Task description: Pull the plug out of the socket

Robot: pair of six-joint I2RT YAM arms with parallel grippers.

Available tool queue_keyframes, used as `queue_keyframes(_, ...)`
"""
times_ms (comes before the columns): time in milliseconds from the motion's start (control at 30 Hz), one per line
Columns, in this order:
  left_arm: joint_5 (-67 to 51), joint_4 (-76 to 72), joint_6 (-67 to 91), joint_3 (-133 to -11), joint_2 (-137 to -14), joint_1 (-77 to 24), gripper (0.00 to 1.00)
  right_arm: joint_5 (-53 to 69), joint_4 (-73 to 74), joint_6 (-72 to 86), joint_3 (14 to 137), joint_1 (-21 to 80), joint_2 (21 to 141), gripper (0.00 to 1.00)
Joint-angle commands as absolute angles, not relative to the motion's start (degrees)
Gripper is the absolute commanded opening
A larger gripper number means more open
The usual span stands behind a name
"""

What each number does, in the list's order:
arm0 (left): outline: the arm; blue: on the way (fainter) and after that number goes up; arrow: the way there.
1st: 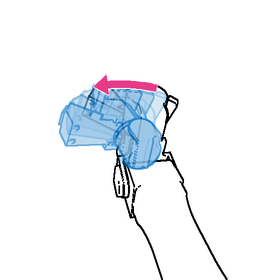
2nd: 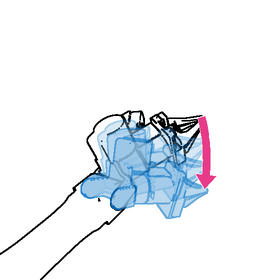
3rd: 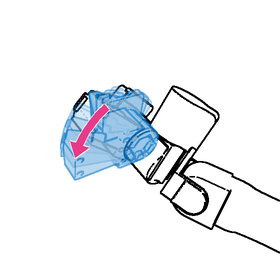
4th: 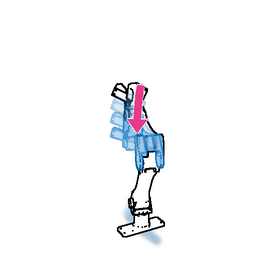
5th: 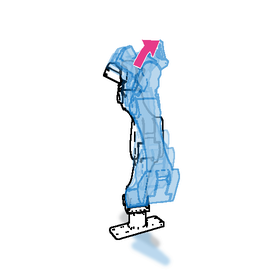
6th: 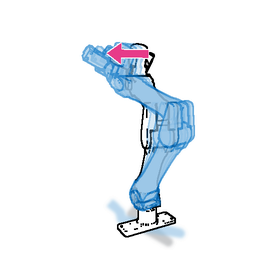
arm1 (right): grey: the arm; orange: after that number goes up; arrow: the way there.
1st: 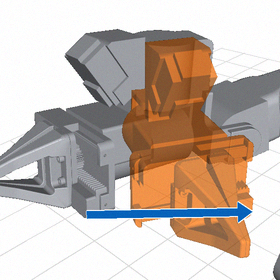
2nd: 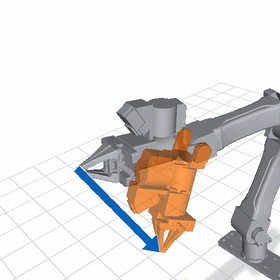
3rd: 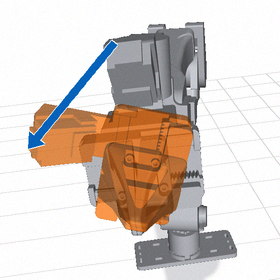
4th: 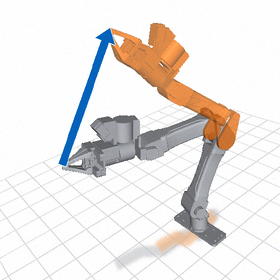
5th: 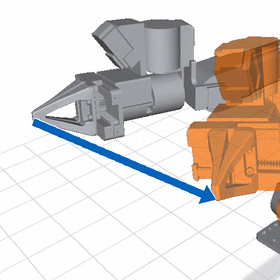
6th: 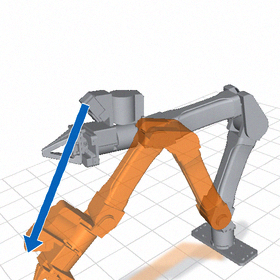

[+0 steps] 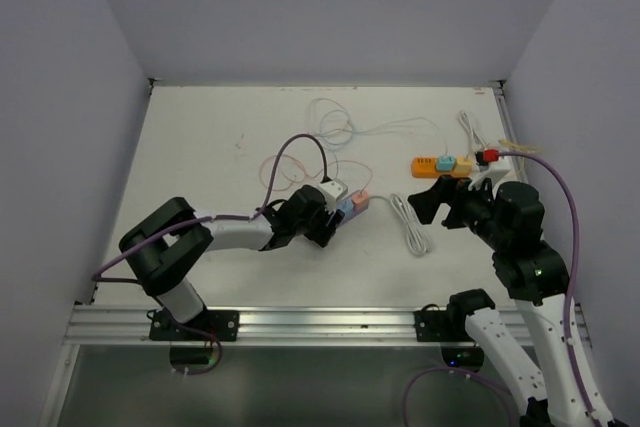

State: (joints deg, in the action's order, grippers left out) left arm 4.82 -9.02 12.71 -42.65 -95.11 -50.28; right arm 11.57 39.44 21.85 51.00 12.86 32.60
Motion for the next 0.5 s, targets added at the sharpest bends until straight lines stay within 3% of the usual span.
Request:
queue_keyframes(0, 2.5, -7.7, 7.7, -41.2, -95.0, -50.4, 0.72, 13.5, 39.4, 22.1, 51.4, 13.3, 33.6, 0.99)
queue_keyframes(467, -1.1, -21.7, -6.2, -32.3, -88.2, -50.2, 0.73, 16.3, 39.7, 21.1, 51.2, 13.2, 35.1, 0.99)
